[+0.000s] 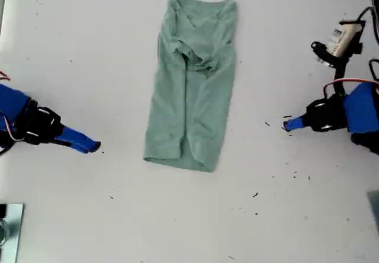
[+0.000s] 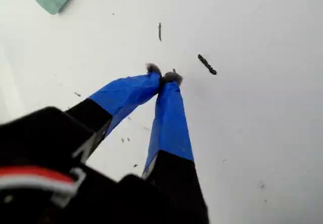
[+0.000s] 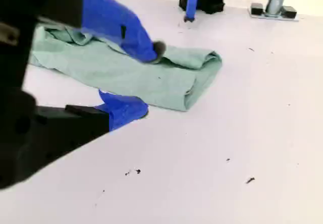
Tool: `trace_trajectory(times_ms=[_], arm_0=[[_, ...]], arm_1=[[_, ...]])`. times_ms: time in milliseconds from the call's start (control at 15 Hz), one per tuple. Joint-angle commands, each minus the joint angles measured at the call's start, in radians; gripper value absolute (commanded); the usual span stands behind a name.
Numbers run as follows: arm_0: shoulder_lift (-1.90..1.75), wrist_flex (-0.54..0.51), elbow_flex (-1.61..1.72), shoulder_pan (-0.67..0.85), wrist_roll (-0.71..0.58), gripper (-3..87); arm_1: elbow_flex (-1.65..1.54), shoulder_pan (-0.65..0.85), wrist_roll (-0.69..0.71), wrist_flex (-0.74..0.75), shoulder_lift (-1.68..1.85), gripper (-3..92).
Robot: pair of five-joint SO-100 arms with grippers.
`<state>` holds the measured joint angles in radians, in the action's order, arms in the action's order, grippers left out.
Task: Fold t shirt
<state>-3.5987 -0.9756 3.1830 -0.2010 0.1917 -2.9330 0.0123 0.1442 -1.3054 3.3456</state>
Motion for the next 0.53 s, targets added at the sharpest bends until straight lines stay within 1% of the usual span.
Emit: trace_trajectory(times_ms=[0,67,133,200,333,400,467], arm_0=[[-0.009,0.186,-0.02,0.074,-0.129,-0.2],[-0.003,0.23,-0.044,0.078,-0.123,-0.3],[0.034,0.219,-0.087,0.087,-0.097,-0.3],[0.147,0.201,-0.173,0.092,-0.072,-0.3],[0.54,0.172,-0.453,0.067,-0.035,-0.3],[0.733,0.132,-0.614,0.046,-0.011,-0.3],[0.927,0.029,-0.807,0.02,0.029,-0.3]], arm_1=[[0.38,-0.018,0.025,0.018,-0.445,2.0],[0.552,-0.025,0.06,0.015,-0.64,1.9],[0.706,-0.038,0.067,-0.006,-0.788,1.8],[0.85,-0.051,0.086,-0.038,-0.91,1.7],[1.137,-0.069,0.115,-0.149,-1.124,1.3],[1.284,-0.08,0.124,-0.222,-1.223,0.9],[1.422,-0.089,0.124,-0.29,-1.305,0.7]])
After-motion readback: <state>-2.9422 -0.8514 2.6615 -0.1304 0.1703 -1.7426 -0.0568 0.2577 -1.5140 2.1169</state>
